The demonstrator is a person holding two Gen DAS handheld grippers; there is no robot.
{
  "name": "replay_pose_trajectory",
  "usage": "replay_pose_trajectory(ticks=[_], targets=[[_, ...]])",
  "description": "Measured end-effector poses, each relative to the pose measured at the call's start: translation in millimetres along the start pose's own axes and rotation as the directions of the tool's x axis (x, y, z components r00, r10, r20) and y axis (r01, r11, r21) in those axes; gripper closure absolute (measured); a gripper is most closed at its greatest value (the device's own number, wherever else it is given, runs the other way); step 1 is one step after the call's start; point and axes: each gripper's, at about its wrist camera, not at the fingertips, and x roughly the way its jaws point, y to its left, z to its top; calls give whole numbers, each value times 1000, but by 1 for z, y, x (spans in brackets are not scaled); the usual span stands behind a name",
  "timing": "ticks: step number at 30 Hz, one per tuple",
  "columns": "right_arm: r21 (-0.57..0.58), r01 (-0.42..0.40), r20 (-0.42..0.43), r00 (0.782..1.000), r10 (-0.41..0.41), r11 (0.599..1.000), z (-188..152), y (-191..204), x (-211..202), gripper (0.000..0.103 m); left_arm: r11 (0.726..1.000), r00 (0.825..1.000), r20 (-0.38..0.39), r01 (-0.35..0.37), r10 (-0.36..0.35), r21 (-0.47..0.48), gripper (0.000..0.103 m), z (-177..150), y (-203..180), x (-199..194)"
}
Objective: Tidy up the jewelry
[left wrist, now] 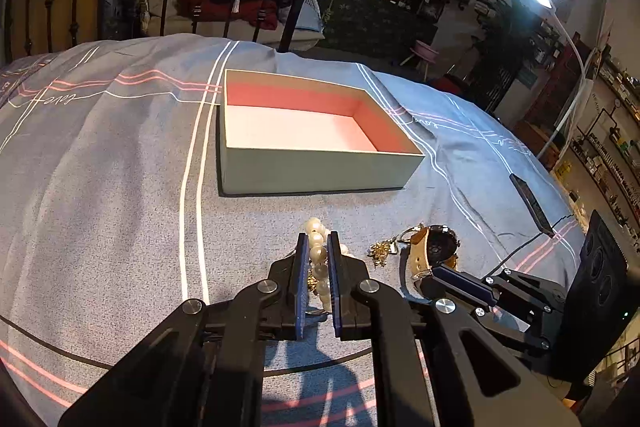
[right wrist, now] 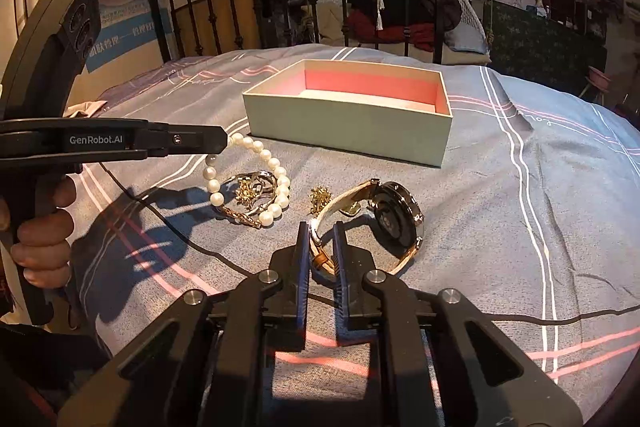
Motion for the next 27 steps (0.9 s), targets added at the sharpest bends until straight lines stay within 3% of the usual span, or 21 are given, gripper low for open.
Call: replay_pose_trajectory(ticks=[16,17,20,23,27], targets=[[62,-64,85,995,58,996,16,-14,-22,93,994,993,99,46,-56,99,94,35,-32,-25],[63,-70,91,994,64,996,17,-15,-23,100,994,993,102,46,-57,101,94,37,-33,-25],[83,-87,105,991,78,993,23,-18,-27,102,994,993,107,46,-57,102,94,40,-33,-26],[77,-87,72,994,82,993,28,-20,-22,102,994,992,108,48,-58,97,94,40,-32,-26],[91,-62,97,994,53,994,27,-25,-29,102,994,992,110,53,-63,93,94,40,-31,-27]])
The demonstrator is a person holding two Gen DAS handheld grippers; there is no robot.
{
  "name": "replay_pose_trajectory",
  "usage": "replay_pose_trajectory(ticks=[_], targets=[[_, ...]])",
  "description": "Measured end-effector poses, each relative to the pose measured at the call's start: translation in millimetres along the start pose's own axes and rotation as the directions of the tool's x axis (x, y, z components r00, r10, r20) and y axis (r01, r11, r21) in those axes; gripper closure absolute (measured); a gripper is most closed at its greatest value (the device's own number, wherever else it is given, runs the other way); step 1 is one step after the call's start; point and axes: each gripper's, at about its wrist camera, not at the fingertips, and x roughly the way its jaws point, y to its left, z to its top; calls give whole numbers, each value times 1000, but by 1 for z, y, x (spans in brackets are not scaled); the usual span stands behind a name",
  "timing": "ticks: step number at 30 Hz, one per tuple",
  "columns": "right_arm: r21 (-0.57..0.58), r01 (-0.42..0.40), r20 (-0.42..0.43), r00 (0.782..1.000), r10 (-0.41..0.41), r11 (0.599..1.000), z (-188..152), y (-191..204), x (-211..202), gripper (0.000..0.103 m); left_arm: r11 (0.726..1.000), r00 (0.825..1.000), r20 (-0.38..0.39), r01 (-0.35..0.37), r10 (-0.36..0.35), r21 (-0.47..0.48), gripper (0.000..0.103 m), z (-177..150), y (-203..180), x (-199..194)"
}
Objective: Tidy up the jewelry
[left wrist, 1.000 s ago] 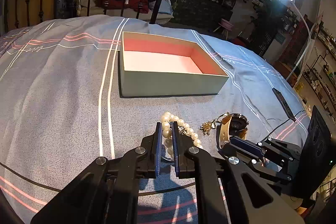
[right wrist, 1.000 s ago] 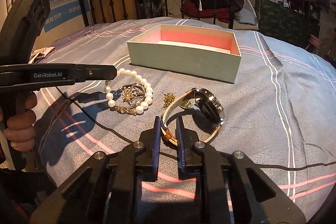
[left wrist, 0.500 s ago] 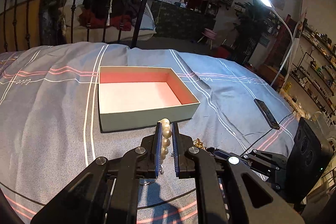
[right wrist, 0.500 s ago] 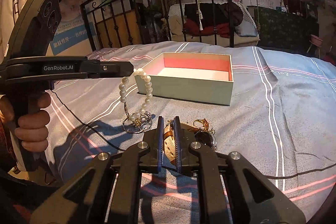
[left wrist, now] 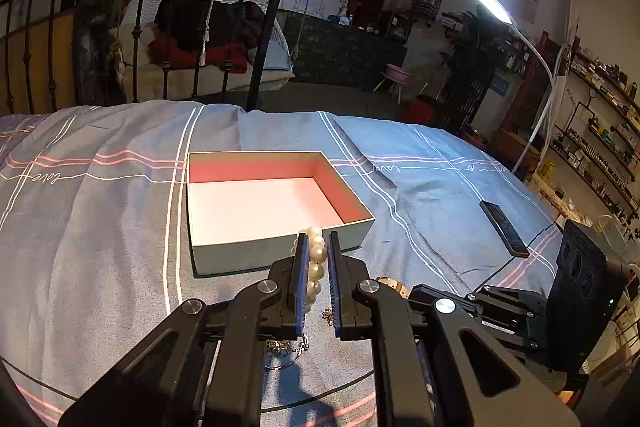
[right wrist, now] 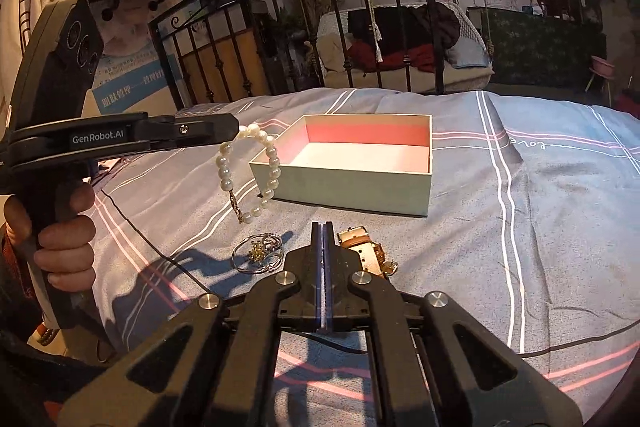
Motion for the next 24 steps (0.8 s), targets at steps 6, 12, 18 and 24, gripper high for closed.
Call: replay_pose_trajectory(ticks=[6,12,18,24], targets=[[-16,27,18,999,-26,1000,14,-5,-1,102,1000,1000,16,5,-5,5,94,11,0,-3],[-41,47,33,998,-46,998,57,-11,25,102,1000,998,58,-8,7,17,94,40,2,5],[-15,68,-11,998,-68,998,94,-27,74,102,998,997,56,-45,43,34,94,67,6,33],[-15,89,-103,991,-90,996,107,-40,120,102,997,998,6,-67,67,28,94,73,17,71]])
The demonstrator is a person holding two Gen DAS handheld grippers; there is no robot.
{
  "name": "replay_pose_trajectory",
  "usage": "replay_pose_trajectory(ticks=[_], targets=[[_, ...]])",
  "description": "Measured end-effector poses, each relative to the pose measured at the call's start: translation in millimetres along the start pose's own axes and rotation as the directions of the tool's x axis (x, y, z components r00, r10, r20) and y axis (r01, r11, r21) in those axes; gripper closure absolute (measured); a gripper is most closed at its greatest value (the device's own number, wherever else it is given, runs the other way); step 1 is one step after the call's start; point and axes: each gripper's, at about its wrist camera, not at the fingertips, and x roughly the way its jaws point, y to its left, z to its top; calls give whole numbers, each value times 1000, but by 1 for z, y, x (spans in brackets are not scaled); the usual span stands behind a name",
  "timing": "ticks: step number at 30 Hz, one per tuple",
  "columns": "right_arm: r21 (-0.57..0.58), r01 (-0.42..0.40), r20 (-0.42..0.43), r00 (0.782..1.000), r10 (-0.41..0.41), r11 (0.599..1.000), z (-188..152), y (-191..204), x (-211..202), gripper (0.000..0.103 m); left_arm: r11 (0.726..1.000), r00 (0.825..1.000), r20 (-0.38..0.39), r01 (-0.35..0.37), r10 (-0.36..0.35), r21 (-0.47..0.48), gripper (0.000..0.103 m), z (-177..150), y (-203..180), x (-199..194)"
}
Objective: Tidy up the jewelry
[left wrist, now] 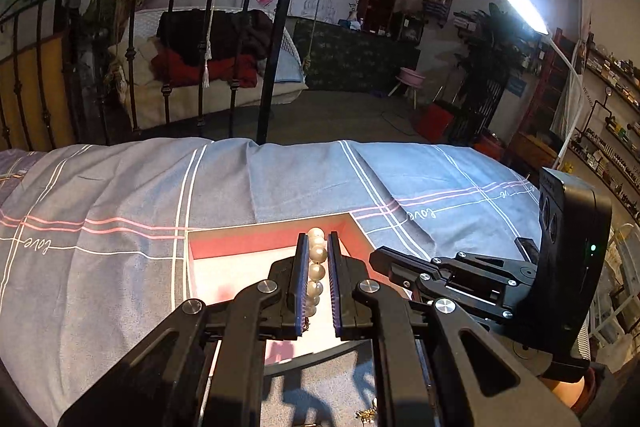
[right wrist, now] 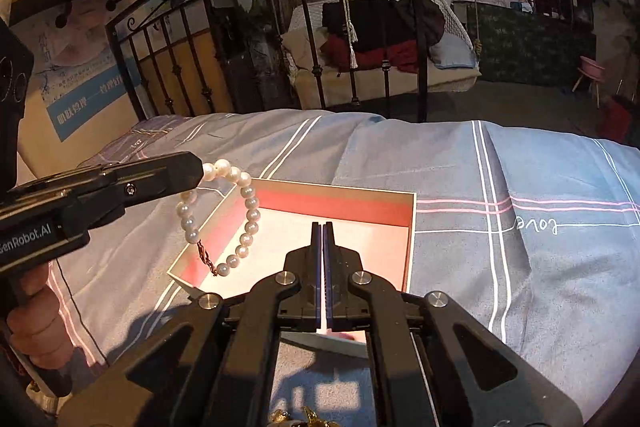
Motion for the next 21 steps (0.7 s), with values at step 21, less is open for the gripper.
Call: replay_pose_trajectory(ticks=[21], targets=[[-55,-10,-199,980,-2,998,-25,3,73,101,994,974,-200,-102,105,29,94,-44,25,77]])
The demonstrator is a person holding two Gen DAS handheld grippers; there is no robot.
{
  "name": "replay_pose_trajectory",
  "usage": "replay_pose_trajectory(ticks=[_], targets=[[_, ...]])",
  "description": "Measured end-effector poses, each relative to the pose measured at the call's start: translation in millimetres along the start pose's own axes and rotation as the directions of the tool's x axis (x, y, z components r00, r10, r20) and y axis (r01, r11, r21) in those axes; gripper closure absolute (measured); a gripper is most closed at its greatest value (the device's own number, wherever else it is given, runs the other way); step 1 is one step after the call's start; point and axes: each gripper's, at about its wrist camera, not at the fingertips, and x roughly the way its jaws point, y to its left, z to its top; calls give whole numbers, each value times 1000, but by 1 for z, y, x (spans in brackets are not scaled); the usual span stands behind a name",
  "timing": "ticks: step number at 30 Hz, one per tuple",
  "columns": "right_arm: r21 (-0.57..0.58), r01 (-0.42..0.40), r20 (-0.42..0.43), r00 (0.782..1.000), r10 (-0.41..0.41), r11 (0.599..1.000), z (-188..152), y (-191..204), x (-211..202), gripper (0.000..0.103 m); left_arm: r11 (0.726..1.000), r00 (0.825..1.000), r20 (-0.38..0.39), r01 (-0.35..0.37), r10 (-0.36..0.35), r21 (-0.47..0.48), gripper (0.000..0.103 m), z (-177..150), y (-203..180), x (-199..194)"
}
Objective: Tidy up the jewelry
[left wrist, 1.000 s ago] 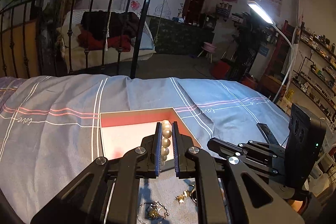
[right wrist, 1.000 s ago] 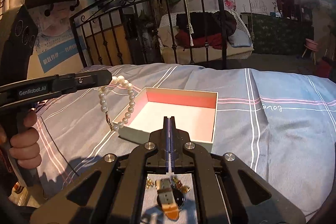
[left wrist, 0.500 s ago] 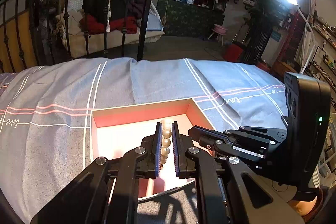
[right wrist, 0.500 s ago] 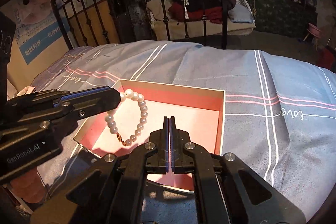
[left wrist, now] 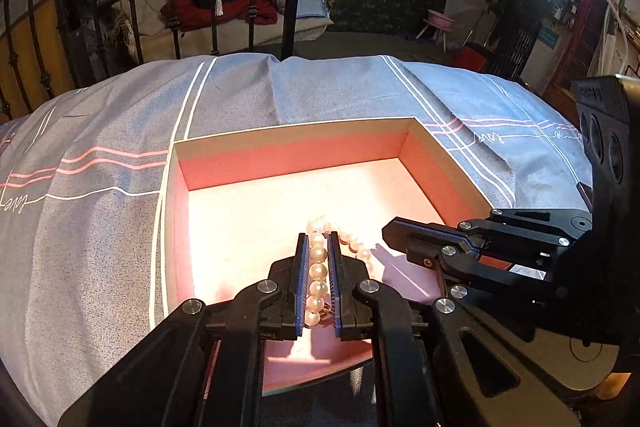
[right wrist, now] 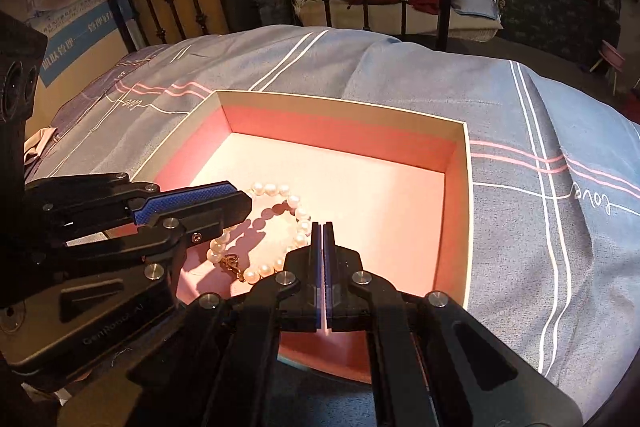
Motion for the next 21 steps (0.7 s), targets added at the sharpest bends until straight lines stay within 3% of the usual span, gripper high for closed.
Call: replay_pose_trajectory(ticks=[10,13,14,16,17,18,21], targets=[[-10,15,50,999,-14,1000,-1,4,-20,101,1000,1000,-4,-10,10,-24,91,2,5,-7],[3,38,81,996,-38,999,-3,3,-37,101,999,999,32,-8,9,-46,59,3,6,-25],[15,42,97,994,-44,999,-5,1,-45,96,998,999,51,1,2,-57,46,1,7,-35],[48,66,140,987,-72,997,-12,-3,-65,60,997,996,84,18,-12,-74,37,-4,9,-54],[66,83,172,981,-94,994,-18,-5,-77,27,996,995,99,31,-23,-79,34,-10,10,-64],[87,94,204,973,-110,992,-26,-7,-90,20,996,994,109,39,-30,-83,32,-16,11,-72],[158,63,239,966,-100,985,-53,-14,-118,20,995,993,109,54,-45,-87,28,-45,11,-89]])
